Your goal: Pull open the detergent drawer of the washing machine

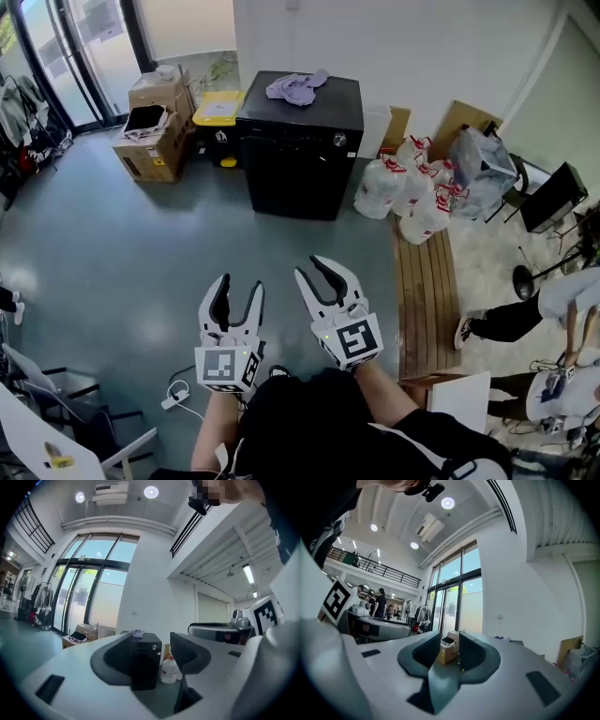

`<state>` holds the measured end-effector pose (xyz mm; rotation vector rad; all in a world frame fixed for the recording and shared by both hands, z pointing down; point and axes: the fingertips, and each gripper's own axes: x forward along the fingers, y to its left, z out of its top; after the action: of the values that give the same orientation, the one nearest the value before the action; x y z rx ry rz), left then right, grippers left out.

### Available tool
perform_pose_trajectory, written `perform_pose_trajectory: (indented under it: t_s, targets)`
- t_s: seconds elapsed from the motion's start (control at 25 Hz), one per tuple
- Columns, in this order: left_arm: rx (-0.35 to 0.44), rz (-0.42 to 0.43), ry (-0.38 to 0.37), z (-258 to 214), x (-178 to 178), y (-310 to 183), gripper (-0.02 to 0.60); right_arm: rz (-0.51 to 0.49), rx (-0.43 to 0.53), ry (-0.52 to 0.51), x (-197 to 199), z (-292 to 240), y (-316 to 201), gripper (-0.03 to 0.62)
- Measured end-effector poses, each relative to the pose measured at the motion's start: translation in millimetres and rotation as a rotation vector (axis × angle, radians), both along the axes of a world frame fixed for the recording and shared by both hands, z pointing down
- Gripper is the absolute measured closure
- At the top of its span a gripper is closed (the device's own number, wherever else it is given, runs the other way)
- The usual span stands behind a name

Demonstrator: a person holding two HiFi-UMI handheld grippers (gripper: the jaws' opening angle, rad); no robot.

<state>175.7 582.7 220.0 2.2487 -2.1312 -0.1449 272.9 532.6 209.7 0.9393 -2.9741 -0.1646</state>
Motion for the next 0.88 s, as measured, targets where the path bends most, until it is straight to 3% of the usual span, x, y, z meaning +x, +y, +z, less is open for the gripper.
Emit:
perform_pose_trajectory:
  t_s: [0.16,0.36,0.64,0.88]
  targets:
    - [-0.014,-0.001,0.040,10.4,-25.0,-1.4,0.333,-0.015,-0.031,0.029,-14.7,13.5,0.5,0.420]
    - [-0.060,0.026,0.070,27.9,-42.6,-18.7,0.333,-0.015,-0.032,0.063,-26.7,21.5,-11.7,0.388]
    - [-0.070,0.006,0.076,34.2,-60.6,-61.3,0.333,0.005,-0.071,0.067,-38.3,30.2,-60.6,0.378]
    - [-0.062,0.001,0.068,36.7,-78.4,-125.9,0.333,0.005,-0.052,0.059,-58.5,30.8,-129.3,0.375]
